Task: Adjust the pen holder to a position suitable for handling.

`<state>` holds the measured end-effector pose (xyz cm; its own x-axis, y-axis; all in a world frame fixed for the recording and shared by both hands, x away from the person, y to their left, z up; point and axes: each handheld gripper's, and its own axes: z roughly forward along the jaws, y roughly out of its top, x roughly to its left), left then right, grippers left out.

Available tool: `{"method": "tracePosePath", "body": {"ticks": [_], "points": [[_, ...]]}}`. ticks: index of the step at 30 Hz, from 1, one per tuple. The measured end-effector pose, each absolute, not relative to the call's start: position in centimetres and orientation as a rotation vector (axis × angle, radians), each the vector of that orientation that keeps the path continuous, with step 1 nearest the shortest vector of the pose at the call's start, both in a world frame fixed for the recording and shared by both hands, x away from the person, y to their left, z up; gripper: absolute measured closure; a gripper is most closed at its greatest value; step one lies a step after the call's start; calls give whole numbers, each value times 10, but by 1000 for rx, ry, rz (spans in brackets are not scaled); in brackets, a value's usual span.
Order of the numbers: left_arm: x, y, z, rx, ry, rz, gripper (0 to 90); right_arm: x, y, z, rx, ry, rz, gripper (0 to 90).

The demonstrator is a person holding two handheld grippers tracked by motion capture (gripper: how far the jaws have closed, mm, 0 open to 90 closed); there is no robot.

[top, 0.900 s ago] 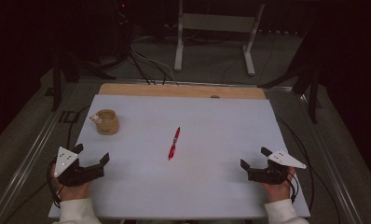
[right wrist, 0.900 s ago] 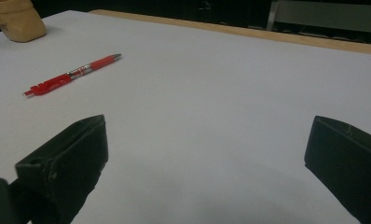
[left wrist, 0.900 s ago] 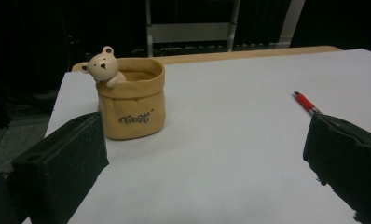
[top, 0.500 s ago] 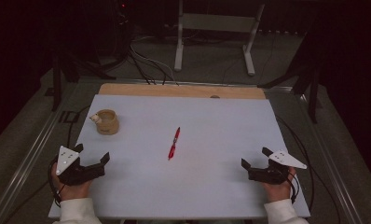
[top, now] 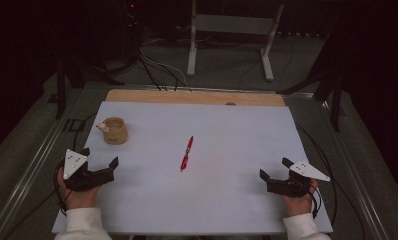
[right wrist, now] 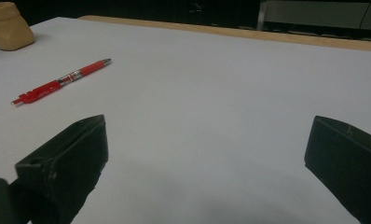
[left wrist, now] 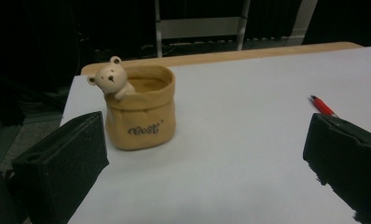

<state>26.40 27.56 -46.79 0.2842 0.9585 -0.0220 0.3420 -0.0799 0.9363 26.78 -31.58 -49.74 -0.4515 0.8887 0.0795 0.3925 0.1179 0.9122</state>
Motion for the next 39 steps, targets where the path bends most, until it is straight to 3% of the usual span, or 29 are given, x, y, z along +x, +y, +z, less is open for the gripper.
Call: {"method": "tracePosePath", "body": {"ticks": [15, 39], "points": [[296, 284, -465, 1564, 1214, 836, 2, 268, -315, -498, 1238, 1907, 1308, 0], [333, 289, -462, 1536, 1374, 855, 2, 269, -315, -498, 1242, 1909, 1306, 0]]}}
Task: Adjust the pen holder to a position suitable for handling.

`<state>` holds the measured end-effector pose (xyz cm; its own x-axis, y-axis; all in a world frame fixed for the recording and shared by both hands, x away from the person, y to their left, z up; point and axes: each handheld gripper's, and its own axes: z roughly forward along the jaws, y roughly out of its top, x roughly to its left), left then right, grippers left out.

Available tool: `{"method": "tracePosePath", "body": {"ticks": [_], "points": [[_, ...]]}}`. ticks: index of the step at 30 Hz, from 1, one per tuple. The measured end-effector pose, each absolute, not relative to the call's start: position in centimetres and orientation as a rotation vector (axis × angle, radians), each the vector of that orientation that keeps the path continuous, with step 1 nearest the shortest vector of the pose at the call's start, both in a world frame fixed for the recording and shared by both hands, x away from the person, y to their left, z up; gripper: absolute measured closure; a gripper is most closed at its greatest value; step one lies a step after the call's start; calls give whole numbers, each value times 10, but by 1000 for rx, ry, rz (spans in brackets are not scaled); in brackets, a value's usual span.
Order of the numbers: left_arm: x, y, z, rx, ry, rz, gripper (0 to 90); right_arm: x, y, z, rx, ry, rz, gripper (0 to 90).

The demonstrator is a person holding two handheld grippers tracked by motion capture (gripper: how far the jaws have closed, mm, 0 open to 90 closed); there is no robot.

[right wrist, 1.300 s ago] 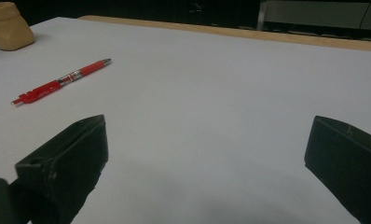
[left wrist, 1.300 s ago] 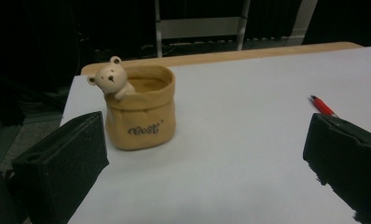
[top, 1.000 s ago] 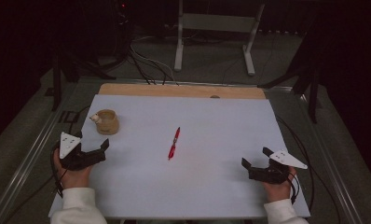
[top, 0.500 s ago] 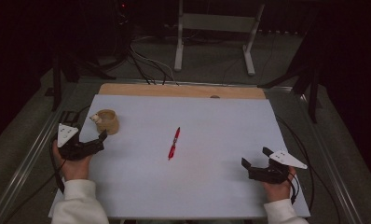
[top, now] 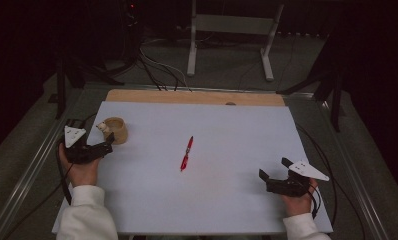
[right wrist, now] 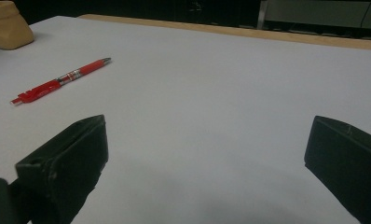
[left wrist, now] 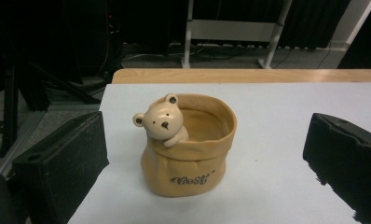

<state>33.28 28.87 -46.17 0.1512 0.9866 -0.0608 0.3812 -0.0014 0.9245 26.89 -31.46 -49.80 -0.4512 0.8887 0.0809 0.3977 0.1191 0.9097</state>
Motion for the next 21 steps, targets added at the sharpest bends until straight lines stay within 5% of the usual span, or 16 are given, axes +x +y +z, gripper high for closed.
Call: {"method": "tracePosePath", "body": {"ticks": [21], "points": [[367, 290, -460, 1556, 1468, 887, 3, 270, -313, -499, 1234, 1922, 1299, 0]]}}
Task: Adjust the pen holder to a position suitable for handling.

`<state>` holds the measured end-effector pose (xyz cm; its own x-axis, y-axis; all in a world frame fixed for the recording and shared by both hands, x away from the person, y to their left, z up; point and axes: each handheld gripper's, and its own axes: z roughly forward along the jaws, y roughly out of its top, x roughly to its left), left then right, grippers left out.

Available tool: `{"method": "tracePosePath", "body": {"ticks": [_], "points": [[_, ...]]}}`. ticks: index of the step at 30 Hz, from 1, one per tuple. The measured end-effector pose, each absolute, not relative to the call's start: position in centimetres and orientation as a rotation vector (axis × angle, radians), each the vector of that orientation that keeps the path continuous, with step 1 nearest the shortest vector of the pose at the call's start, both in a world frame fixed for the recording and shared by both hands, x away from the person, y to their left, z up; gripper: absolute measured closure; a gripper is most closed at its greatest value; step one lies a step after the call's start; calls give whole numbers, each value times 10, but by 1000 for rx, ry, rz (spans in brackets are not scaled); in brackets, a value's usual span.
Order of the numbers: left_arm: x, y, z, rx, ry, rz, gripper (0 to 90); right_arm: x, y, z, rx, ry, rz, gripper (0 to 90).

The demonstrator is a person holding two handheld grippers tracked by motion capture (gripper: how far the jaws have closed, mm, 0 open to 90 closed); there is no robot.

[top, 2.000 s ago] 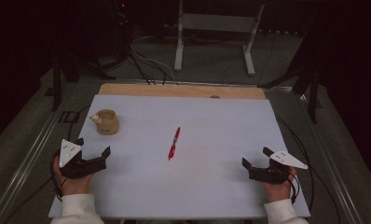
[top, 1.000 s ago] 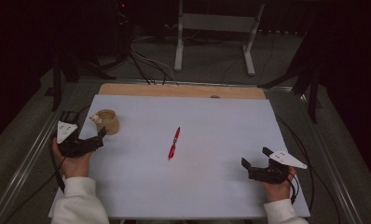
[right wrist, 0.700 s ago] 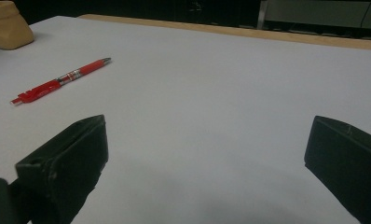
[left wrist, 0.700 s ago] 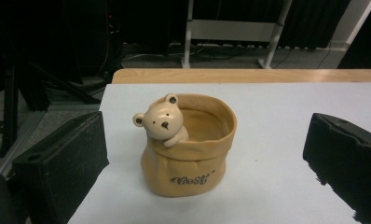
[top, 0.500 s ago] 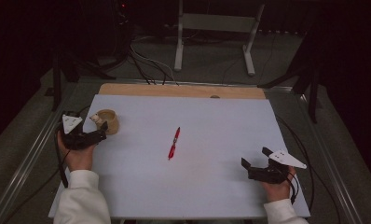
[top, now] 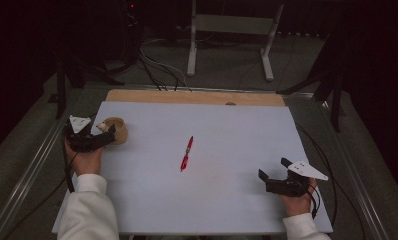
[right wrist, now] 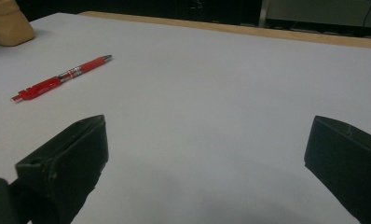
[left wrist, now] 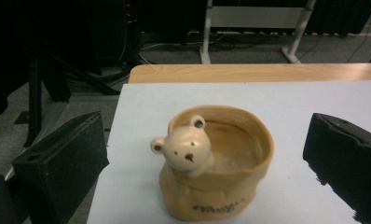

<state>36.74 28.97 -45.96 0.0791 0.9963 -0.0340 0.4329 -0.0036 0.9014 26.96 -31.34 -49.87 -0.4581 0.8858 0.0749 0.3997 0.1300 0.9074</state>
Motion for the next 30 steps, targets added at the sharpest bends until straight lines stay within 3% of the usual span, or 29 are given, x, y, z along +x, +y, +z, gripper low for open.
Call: {"method": "tracePosePath", "body": {"ticks": [7, 13, 30], "points": [[379, 288, -461, 1575, 1520, 881, 16, 270, -313, -499, 1233, 1925, 1296, 0], [387, 283, -469, 1561, 1575, 841, 84, 270, -313, -499, 1235, 1925, 1297, 0], [397, 285, -482, 1562, 1704, 793, 484, 270, -314, -499, 1237, 1926, 1295, 0]]}}
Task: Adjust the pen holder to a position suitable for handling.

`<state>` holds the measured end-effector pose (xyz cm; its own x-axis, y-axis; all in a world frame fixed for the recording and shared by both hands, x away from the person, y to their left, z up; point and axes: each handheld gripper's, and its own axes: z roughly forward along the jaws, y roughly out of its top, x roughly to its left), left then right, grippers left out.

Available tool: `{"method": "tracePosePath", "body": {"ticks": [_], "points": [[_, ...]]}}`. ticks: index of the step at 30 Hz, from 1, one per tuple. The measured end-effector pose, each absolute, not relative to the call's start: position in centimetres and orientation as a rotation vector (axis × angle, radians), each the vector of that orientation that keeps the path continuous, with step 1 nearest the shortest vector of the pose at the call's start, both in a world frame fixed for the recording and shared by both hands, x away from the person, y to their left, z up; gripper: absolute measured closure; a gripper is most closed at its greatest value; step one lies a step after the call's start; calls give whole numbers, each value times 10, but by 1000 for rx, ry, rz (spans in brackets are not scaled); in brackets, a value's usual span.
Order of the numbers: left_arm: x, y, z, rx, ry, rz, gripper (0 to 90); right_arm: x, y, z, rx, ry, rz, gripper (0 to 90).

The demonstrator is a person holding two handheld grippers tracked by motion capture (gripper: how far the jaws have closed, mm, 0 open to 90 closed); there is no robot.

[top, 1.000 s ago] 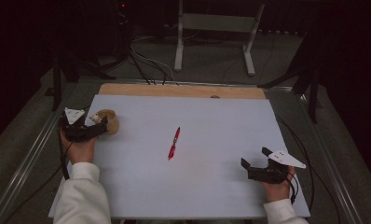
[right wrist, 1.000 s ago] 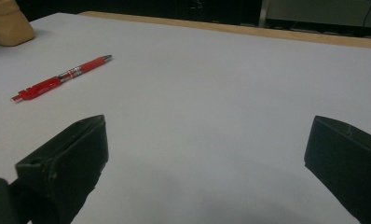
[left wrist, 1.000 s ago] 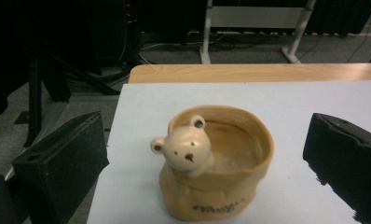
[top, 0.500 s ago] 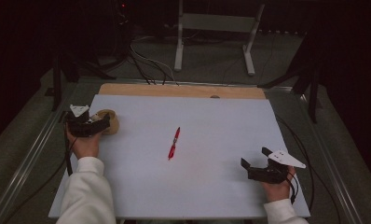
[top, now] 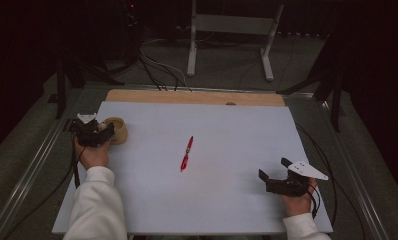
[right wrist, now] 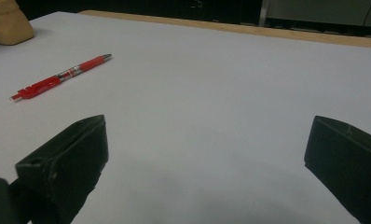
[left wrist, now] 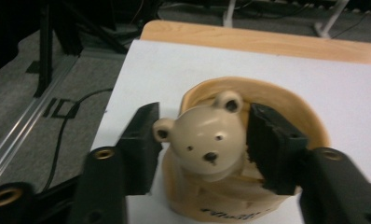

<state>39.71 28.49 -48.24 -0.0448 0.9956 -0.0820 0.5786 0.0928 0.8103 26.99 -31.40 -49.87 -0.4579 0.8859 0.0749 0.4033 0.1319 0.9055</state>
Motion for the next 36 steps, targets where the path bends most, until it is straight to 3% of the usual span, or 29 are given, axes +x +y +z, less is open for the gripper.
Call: {"method": "tracePosePath", "body": {"ticks": [10, 14, 36], "points": [[394, 287, -484, 1511, 1677, 728, 551, 270, -314, -499, 1235, 1928, 1291, 0], [394, 284, -484, 1506, 1646, 702, 625, 270, -314, -499, 1233, 1928, 1289, 0], [387, 268, -473, 1554, 1532, 590, 630, 270, -313, -499, 1233, 1931, 1286, 0]]}}
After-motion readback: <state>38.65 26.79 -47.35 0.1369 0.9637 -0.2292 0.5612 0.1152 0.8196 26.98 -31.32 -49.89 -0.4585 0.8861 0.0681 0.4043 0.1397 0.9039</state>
